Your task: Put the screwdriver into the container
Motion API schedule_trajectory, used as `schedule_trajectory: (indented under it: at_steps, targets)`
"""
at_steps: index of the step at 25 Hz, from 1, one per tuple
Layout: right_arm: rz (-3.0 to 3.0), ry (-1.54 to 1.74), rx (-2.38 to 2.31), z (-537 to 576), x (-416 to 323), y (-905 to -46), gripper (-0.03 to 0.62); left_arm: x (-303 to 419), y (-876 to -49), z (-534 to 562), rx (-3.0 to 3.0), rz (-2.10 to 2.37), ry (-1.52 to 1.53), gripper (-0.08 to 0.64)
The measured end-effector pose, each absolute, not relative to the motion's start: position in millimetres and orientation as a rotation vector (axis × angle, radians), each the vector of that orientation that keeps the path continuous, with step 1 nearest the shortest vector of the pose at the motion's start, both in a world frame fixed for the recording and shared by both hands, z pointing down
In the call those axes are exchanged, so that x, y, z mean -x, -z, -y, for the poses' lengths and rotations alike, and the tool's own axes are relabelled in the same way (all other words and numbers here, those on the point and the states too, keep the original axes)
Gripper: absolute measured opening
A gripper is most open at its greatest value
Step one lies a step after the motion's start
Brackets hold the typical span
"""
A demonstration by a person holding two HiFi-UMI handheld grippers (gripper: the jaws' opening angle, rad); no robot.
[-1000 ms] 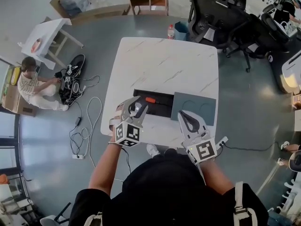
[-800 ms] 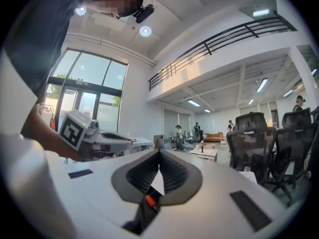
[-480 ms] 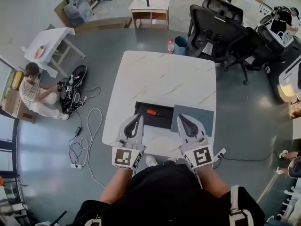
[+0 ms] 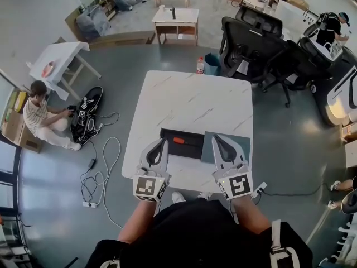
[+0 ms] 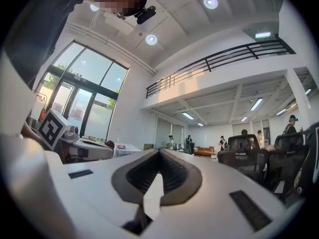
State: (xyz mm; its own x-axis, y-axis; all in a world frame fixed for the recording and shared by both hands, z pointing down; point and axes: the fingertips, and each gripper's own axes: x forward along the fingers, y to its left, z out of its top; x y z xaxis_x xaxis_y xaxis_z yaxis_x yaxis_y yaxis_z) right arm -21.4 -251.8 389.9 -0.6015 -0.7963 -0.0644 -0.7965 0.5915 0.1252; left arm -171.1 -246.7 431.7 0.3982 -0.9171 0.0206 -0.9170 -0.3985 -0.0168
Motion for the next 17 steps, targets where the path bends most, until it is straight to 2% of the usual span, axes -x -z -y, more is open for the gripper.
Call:
schedule_trajectory:
  at_steps: [17]
  targets:
    - [-2.799,-0.218,1.436,249.2,20.7,-393.8,0.006,174.2,-426.0,237.0,2.584,-1.722,0.053,0.009]
